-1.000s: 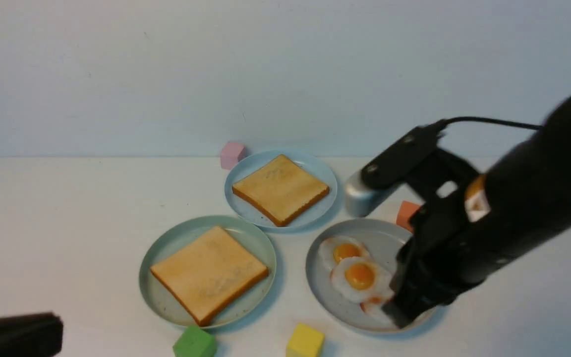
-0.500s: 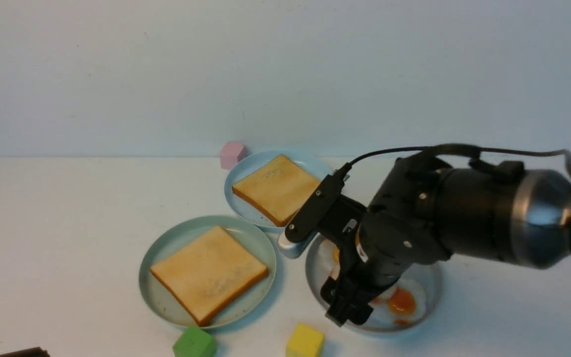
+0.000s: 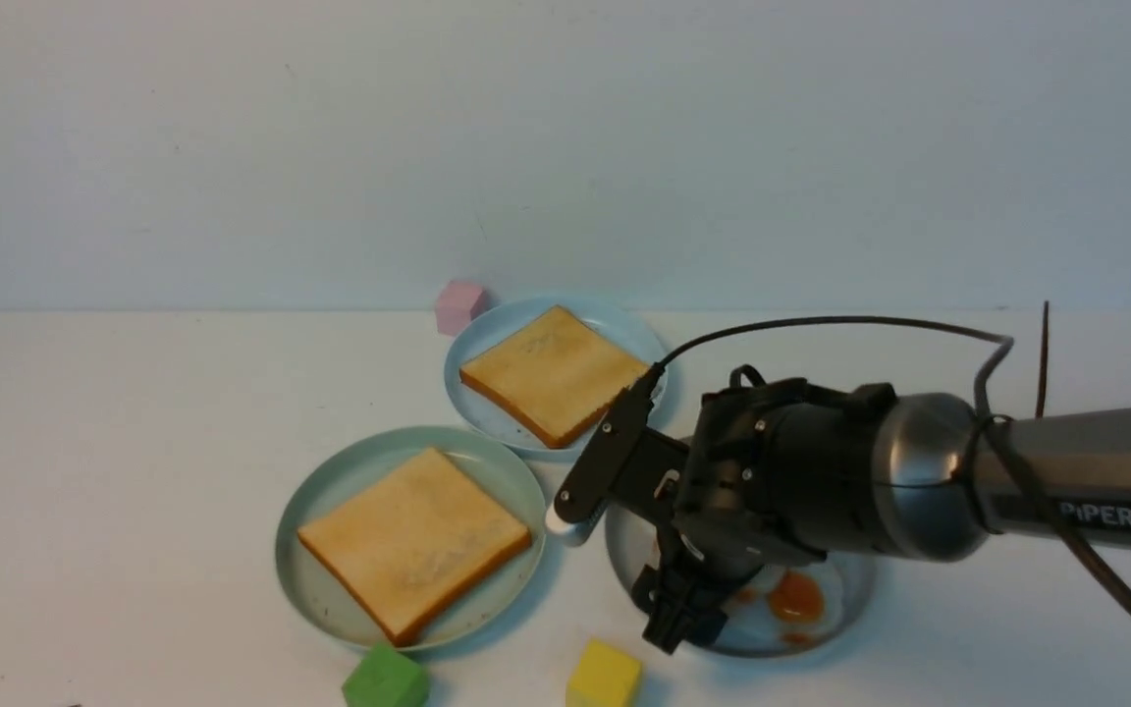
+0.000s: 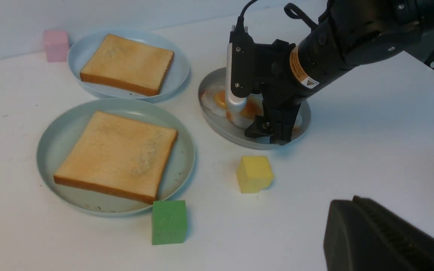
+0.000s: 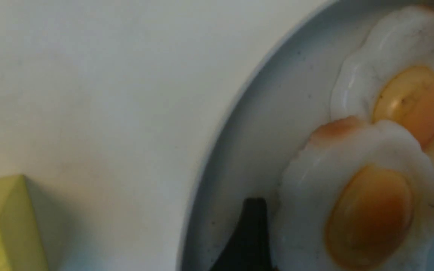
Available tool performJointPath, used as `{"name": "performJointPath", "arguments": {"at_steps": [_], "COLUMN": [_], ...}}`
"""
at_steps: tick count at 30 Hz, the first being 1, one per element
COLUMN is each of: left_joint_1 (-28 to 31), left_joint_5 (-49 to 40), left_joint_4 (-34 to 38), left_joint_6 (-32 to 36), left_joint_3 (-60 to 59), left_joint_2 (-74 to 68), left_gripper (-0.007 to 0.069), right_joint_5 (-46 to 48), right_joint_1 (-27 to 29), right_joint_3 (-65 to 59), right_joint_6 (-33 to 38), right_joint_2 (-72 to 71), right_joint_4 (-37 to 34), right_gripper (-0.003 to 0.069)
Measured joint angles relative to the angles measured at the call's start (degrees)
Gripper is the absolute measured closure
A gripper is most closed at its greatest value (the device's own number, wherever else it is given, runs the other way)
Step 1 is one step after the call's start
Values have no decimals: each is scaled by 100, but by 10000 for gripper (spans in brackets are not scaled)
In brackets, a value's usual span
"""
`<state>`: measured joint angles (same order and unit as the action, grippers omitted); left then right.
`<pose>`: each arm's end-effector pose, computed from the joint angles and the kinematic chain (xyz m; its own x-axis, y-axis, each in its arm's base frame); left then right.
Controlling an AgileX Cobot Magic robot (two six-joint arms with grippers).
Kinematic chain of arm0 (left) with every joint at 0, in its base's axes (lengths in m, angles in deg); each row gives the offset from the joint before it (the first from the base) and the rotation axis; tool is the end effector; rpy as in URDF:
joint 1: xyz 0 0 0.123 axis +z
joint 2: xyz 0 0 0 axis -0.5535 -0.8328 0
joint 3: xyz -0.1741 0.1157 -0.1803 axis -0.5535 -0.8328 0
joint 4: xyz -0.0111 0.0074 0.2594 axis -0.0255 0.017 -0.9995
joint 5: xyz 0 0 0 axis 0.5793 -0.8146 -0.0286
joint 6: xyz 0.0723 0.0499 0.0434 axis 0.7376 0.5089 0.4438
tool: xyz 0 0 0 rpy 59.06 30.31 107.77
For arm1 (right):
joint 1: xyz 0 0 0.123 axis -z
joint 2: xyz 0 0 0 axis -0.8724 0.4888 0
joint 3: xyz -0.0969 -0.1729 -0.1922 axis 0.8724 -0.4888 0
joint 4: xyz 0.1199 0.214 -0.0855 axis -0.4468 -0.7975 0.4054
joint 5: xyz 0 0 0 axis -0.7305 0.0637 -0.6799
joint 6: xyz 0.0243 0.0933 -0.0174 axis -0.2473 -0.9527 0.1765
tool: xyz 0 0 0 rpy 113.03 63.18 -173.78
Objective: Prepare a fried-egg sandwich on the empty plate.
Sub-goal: Use the right arm to grab a fried egg
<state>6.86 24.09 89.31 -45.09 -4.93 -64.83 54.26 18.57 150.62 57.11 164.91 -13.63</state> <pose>0.0594 -0.0538 0.3071 -0.3619 0.0448 -0.9311 0.5826 0.7907 -0.1884 0.3122 0.2403 0.1308 -0.4857 -0.8323 -0.2671 -0.7305 0.5543 -0.3989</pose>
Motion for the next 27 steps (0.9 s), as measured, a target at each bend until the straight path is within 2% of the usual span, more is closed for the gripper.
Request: {"name": "performJointPath", "arguments": {"at_steps": [7,11,16,24,25,27], "left_joint_1": [0,0,0,0,0,0], "left_joint_5": [-5,-17,-57,-130,-130,-132], "left_joint_4": [49,93,101,101,101,101], "left_joint_6": [0,0,0,0,0,0], "left_joint_3": [0,0,0,0,0,0], "left_joint_2": [0,0,0,0,0,0], "left_gripper": [638,638,638,638,638,638], "right_joint_5": [-107,-89,-14,267,312,357], "right_joint_1": [65,65,65,60,60,60], "right_joint_3": [78,83,93,94,88,69], "right_joint_6": [-13,-13,118,441,452,452], "right_joint_2": [103,116,135,77,18,-108], "right_joint_4": [87,-11,-233,-246,-255,-327], "right_gripper": [12,64,220,251,279,379]}}
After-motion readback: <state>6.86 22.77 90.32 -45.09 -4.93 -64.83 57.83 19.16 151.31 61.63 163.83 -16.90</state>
